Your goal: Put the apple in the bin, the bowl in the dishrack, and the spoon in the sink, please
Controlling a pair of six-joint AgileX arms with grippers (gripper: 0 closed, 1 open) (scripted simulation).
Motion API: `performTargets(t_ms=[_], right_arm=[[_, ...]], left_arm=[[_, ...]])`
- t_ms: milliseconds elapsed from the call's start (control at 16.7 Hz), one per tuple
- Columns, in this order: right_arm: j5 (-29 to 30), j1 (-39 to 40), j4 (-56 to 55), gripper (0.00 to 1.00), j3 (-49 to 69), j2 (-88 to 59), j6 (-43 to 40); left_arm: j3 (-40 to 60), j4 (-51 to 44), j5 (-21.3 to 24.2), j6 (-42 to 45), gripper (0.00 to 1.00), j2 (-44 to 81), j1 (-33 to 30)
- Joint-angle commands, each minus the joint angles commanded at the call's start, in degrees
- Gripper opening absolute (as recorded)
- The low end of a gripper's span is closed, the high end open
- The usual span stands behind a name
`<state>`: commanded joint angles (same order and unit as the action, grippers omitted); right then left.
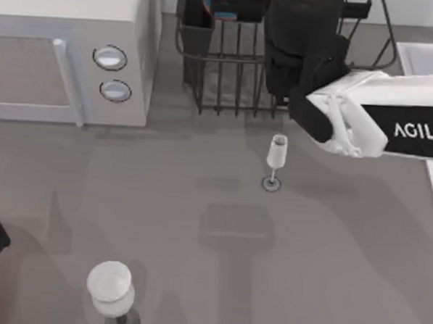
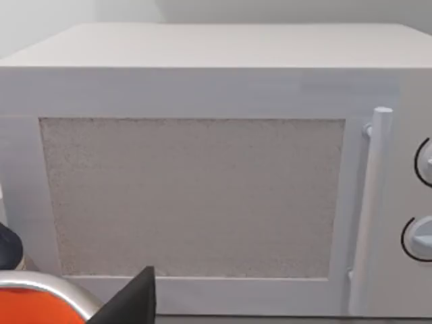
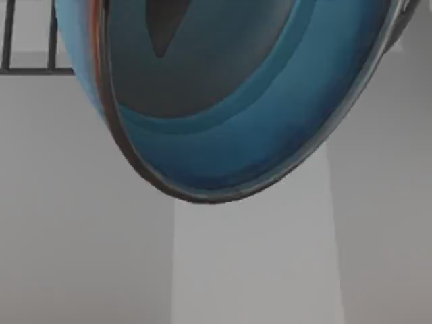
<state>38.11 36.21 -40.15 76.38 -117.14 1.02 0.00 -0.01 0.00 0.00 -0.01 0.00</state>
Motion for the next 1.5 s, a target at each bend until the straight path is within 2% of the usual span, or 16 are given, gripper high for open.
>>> performTargets(t_ms=[180, 240, 960, 1200, 1500], right_arm=[[0.0, 0.0, 0.0, 0.98, 0.0, 0.0, 0.0], [0.0, 0.0, 0.0, 1.0, 0.0, 0.0, 0.0], [-1.0, -0.8, 1.1, 1.0, -2.0, 2.7, -0.1], [-4.3, -3.9, 4.6, 1.0, -8.6, 12.4, -0.2], [-10.9, -10.4, 11.7, 1.0, -22.2, 33.6, -0.5]], left_arm=[[0.0, 0.0, 0.0, 0.0, 1.0, 0.0, 0.0], [0.0, 0.0, 0.0, 0.0, 1.0, 0.0, 0.0], [0.0, 0.0, 0.0, 0.0, 1.0, 0.0, 0.0], [0.0, 0.0, 0.0, 0.0, 1.0, 0.0, 0.0], [0.0, 0.0, 0.0, 0.0, 1.0, 0.0, 0.0]])
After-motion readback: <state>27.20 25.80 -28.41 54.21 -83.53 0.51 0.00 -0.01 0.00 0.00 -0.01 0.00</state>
